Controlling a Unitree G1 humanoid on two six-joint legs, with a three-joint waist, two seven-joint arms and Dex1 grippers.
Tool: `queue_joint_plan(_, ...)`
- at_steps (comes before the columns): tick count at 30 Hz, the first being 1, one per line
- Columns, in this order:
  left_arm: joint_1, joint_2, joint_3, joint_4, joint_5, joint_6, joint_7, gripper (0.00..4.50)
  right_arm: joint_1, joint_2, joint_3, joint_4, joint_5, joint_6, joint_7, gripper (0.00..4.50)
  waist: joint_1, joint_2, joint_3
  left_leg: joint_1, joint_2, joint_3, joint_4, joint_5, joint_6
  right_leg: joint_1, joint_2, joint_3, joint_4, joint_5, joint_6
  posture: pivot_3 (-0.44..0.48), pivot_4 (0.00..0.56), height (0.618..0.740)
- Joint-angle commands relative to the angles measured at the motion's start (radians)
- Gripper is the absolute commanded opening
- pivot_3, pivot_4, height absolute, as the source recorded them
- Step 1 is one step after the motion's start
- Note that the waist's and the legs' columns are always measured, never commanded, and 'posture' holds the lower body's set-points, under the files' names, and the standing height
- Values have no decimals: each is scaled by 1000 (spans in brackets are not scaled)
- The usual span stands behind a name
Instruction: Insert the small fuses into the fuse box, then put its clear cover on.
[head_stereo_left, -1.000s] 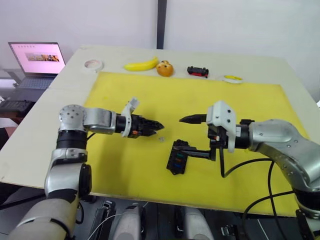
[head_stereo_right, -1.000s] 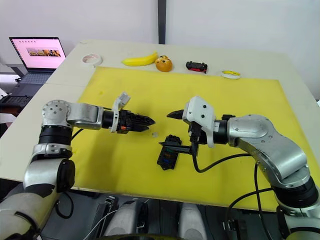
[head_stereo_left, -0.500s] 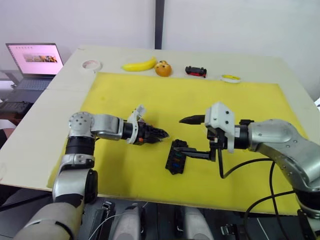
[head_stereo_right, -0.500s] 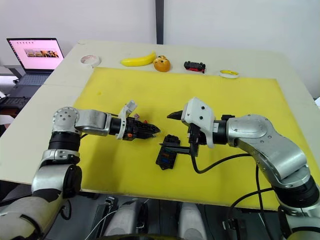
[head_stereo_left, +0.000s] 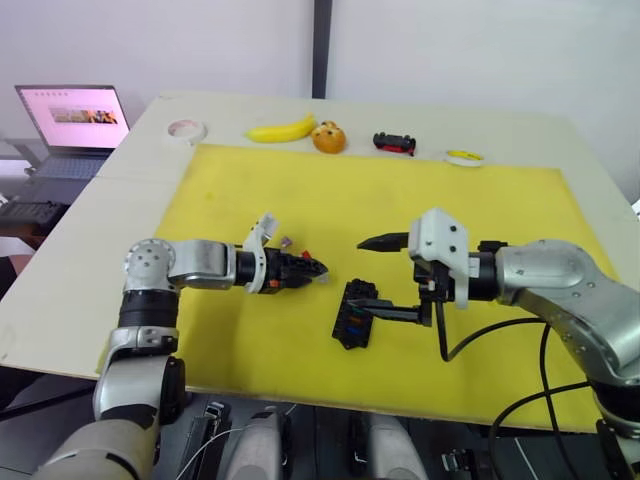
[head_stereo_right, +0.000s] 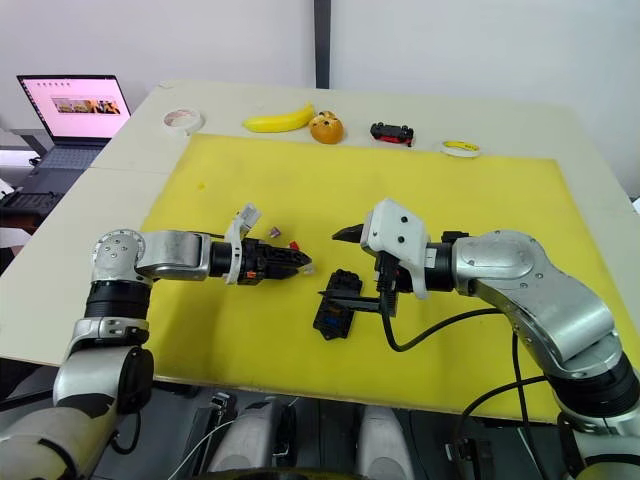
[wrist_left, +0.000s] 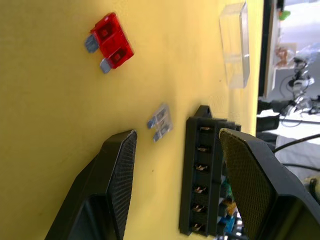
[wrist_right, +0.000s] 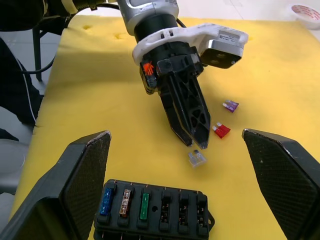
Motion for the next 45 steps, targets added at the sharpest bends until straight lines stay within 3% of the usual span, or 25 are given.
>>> queue_joint_plan(1, -15, -18, -10, -16, -19, -21, -6, 2781, -16, -7, -11, -31, -1, -13, 3, 4500, -1, 0, 0, 0, 0, 0, 0, 0, 0, 0, 0, 0, 0, 0, 0, 0, 150, 737)
queue_joint_plan(19, 53, -4, -38, -31, 44, 2, -52, 2781, -3, -8, -13, -46, -8, -8, -8, 4500, -3, 0, 0, 0, 0, 0, 0, 0, 1, 0, 1, 0, 0, 0, 0, 0, 150, 737)
queue_joint_plan(45, 33, -155, 35, 27, 207, -19, -125, 2781, 13, -12, -10, -60, -29, -8, -15, 4500, 27, 0, -1, 0, -3, 0, 0, -3, 6, 2, -1, 0, -1, 0, 0, 0, 150, 737)
